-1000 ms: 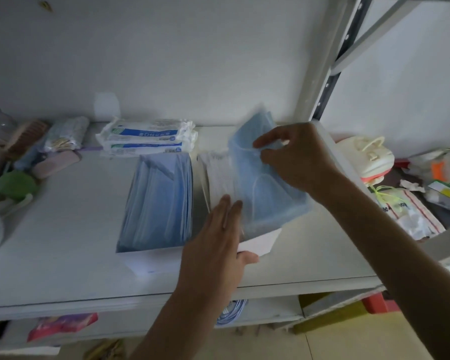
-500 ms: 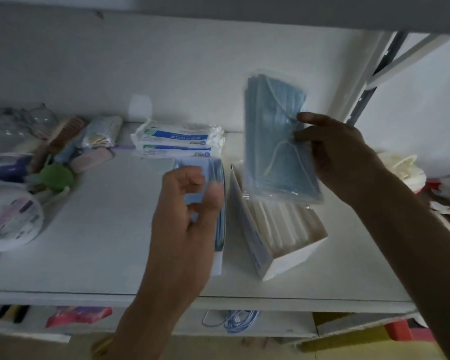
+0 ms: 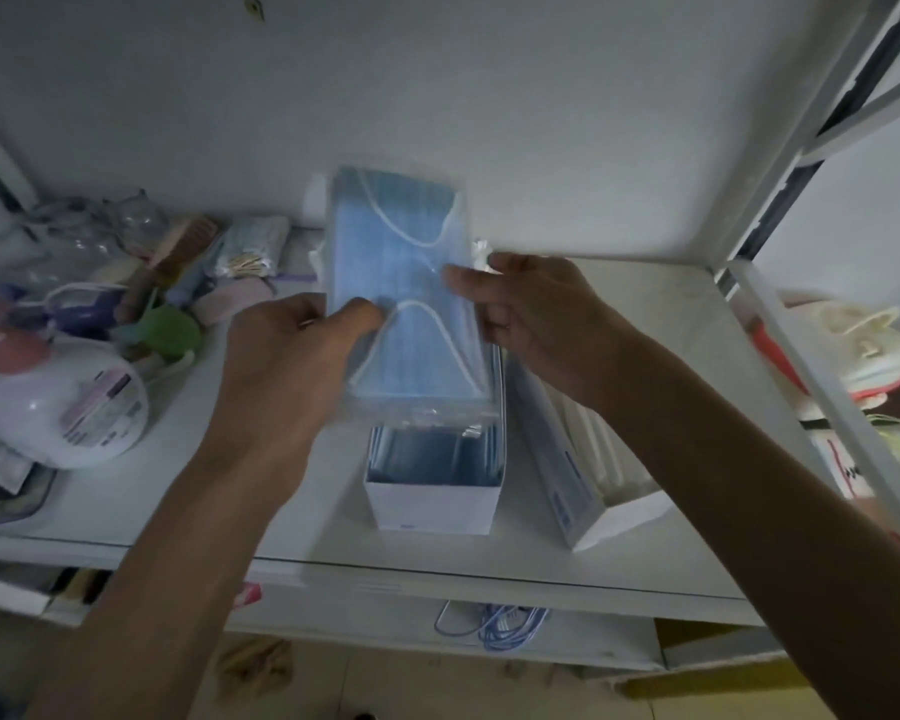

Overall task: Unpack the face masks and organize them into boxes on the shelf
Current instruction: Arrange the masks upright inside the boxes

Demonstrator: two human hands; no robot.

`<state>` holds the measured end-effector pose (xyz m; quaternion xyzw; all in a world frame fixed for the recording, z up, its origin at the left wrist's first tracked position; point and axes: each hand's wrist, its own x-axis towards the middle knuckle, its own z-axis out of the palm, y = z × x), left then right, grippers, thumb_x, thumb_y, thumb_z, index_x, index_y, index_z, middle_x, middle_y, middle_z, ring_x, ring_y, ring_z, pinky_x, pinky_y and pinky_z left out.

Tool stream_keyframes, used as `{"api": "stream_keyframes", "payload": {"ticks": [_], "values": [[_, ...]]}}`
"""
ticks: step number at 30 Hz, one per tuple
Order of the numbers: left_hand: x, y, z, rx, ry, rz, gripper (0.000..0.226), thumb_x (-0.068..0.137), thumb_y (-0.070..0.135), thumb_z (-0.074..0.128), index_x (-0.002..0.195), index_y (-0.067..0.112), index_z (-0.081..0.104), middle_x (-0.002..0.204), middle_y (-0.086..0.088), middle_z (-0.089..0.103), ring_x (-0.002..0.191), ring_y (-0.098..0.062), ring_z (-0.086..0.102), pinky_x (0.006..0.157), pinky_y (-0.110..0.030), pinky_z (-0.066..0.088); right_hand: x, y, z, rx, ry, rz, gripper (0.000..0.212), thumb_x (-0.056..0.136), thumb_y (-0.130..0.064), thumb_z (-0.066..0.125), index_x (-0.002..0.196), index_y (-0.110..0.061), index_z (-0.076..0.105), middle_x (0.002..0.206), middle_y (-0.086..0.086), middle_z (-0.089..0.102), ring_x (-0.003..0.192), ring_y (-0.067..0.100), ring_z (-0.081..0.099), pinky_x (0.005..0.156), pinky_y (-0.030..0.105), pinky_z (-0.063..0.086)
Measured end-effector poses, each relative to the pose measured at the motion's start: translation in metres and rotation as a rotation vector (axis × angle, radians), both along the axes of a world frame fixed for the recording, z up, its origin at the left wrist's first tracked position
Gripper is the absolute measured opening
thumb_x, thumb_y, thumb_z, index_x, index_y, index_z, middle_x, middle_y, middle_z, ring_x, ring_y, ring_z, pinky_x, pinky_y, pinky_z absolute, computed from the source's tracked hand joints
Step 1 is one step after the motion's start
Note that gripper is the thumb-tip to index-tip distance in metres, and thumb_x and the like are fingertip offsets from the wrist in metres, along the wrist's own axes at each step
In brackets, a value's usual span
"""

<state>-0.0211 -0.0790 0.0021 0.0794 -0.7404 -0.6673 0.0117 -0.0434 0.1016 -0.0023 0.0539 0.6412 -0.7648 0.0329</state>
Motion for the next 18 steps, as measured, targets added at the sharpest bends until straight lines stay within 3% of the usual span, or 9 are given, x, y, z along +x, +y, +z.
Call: {"api": "stream_keyframes", "payload": {"ticks": [2,3,6,8,10,12,15,18], "values": [[-0.008,-0.008,0.000,-0.009,0.011,0.054,0.016,0.066,0.028,0.078,0.068,0.013,0.073,0.074,-0.001,0.075,0.073,-0.022,0.073,0.072,-0.041,0.059,0.000,0.005,0.001,0.015,0.009,0.034,0.018,0.088,-0.020,0.067,0.099,-0.006,0.064,0.101,0.016,0.072,0.095,0.030,0.070,0.088,0.039,0.056],[-0.010,-0.011,0.001,-0.065,0.031,0.070,0.015,0.066,0.029,0.078,0.067,0.015,0.072,0.071,0.003,0.074,0.071,-0.017,0.072,0.070,-0.033,0.059,0.000,0.010,0.002,0.039,0.004,-0.001,0.021,0.092,-0.022,0.062,0.103,-0.005,0.063,0.105,0.019,0.071,0.097,0.033,0.070,0.089,0.041,0.055],[-0.010,-0.010,0.000,-0.313,0.147,0.049,0.009,0.072,0.025,0.073,0.065,0.019,0.069,0.060,0.010,0.070,0.054,0.000,0.063,0.051,-0.015,0.048,0.004,0.026,-0.002,0.195,0.040,-0.152,0.011,0.093,-0.013,0.057,0.100,-0.005,0.059,0.097,0.021,0.071,0.084,0.035,0.070,0.077,0.041,0.056],[-0.007,-0.002,-0.003,-0.518,0.217,0.013,0.007,0.074,0.024,0.069,0.072,0.017,0.068,0.063,0.006,0.068,0.055,0.000,0.061,0.044,-0.008,0.041,0.006,0.030,-0.013,0.414,0.035,-0.188,0.006,0.085,-0.010,0.059,0.088,-0.014,0.063,0.084,0.015,0.072,0.069,0.030,0.067,0.066,0.041,0.055],[-0.005,0.009,-0.009,-0.687,0.269,0.008,0.011,0.075,0.028,0.065,0.081,0.018,0.064,0.074,0.002,0.067,0.069,-0.013,0.064,0.054,-0.015,0.049,0.009,0.028,-0.021,0.671,-0.004,-0.198,0.012,0.079,-0.015,0.057,0.079,-0.021,0.067,0.072,0.009,0.071,0.060,0.026,0.065,0.056,0.035,0.054],[-0.003,0.021,-0.013,-0.749,0.266,-0.005,0.017,0.074,0.031,0.062,0.087,0.019,0.061,0.086,-0.004,0.066,0.082,-0.026,0.063,0.067,-0.031,0.055,0.012,0.021,-0.023,0.805,0.024,-0.195,0.019,0.081,-0.010,0.051,0.082,-0.013,0.069,0.070,0.009,0.068,0.059,0.023,0.062,0.046,0.020,0.044],[0.005,0.041,-0.015,-0.827,0.201,-0.037,0.023,0.082,0.027,0.062,0.099,0.013,0.059,0.098,-0.008,0.061,0.081,-0.023,0.052,0.067,-0.030,0.042,0.018,0.015,-0.019,0.982,0.093,-0.153,0.024,0.081,-0.004,0.048,0.088,-0.001,0.070,0.081,0.012,0.070,0.067,0.024,0.064,0.038,0.011,0.032],[0.012,0.057,-0.010,-0.869,0.138,-0.030,0.028,0.087,0.023,0.059,0.109,0.007,0.054,0.104,-0.016,0.053,0.090,-0.032,0.048,0.069,-0.032,0.034,0.020,0.016,-0.015,1.071,0.118,-0.048,0.022,0.083,-0.006,0.050,0.088,0.000,0.070,0.092,0.011,0.070,0.072,0.019,0.062,0.046,0.011,0.035]]}}
